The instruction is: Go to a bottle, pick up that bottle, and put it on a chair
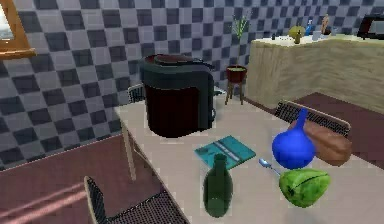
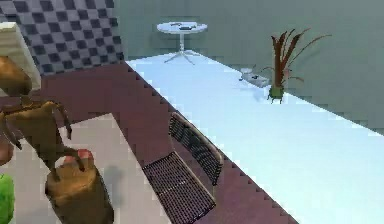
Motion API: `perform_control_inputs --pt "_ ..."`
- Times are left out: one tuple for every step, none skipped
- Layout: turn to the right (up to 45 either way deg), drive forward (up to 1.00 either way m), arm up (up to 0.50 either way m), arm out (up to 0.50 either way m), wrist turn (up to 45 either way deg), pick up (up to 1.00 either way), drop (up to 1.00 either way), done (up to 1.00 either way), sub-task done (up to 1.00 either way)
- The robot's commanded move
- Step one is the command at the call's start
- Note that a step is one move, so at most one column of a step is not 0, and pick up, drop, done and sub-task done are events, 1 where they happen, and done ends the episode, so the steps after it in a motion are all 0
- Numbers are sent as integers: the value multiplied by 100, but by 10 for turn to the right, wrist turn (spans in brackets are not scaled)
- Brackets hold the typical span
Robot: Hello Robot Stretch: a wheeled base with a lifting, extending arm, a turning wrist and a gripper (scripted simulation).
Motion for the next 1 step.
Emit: perform_control_inputs --pt "-450 0 0 0 0 0 0 0 0"
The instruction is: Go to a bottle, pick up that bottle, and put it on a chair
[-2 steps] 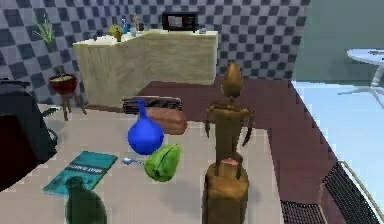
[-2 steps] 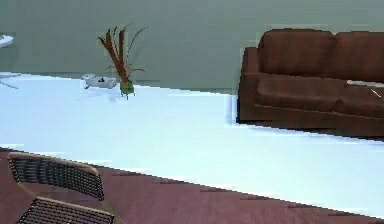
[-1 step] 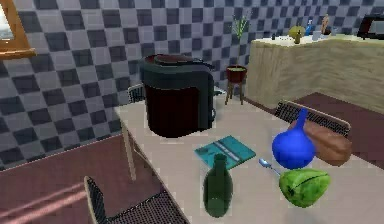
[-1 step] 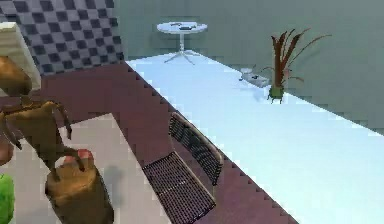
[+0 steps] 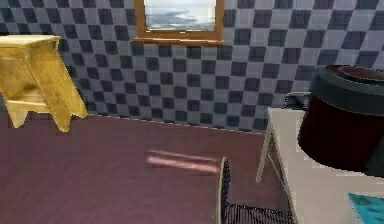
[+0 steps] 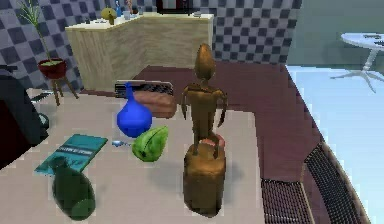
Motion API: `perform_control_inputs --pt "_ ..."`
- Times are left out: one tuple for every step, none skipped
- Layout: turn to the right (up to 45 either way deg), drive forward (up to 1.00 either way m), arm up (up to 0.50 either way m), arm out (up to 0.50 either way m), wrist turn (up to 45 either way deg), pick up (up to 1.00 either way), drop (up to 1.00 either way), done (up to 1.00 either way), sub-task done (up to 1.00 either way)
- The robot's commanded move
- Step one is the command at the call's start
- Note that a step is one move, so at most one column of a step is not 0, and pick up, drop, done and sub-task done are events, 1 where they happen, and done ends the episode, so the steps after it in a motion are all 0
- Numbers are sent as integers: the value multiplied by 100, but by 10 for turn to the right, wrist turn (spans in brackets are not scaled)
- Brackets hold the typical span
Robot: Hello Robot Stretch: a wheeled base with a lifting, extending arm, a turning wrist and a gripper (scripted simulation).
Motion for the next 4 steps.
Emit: perform_control_inputs --pt "-300 0 0 0 0 0 0 0 0" --pt "0 0 50 0 0 0 0 0 0" --pt "0 0 34 0 0 0 0 0 0" --pt "0 0 0 20 0 0 0 0 0"
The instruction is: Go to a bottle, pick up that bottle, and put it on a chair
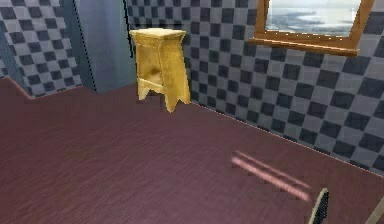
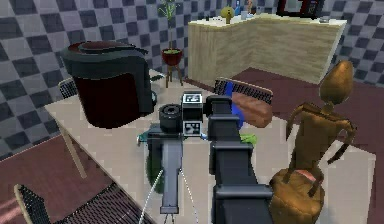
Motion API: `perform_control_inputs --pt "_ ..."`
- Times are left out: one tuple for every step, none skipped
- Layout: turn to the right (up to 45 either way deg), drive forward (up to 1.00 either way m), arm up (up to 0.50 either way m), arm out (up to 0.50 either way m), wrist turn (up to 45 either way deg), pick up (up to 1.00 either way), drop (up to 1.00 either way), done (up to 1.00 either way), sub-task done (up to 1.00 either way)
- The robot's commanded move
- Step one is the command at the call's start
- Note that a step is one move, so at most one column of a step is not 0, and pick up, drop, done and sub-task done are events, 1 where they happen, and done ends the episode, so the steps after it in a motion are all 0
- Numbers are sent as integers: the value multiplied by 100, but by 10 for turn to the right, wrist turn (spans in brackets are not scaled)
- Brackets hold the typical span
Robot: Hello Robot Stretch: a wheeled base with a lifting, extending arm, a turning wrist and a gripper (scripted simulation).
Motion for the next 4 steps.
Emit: perform_control_inputs --pt "0 0 0 0 450 0 0 0 0" --pt "0 0 0 0 450 0 0 0 0" --pt "0 0 0 0 450 0 0 0 0" --pt "0 0 0 0 240 0 0 0 0"
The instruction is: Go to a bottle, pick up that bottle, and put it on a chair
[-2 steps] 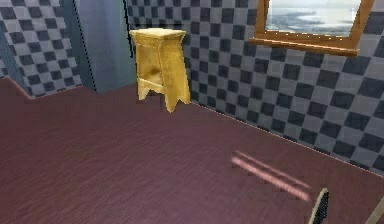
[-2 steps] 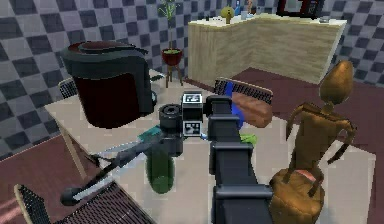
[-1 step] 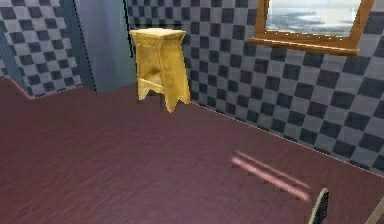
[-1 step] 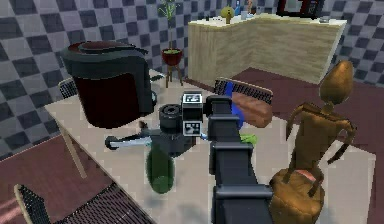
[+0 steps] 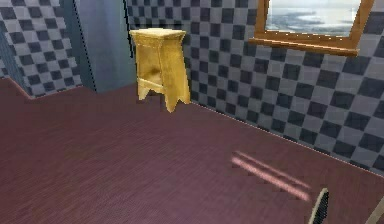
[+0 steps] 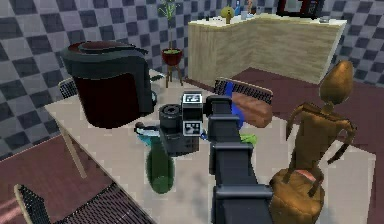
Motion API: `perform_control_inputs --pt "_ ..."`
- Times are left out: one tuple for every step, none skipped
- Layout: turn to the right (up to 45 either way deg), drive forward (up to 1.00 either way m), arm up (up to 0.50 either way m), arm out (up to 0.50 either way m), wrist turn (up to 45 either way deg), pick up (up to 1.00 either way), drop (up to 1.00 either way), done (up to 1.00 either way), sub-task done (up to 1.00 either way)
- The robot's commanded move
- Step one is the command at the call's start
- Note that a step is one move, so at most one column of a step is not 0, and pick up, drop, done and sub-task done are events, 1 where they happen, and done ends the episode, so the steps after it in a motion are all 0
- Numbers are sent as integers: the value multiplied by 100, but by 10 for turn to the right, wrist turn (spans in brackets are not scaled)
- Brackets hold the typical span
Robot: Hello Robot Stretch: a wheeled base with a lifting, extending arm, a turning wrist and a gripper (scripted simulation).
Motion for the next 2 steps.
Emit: perform_control_inputs --pt "0 0 -30 0 0 0 0 0 0" --pt "0 0 0 0 0 100 0 0 0"
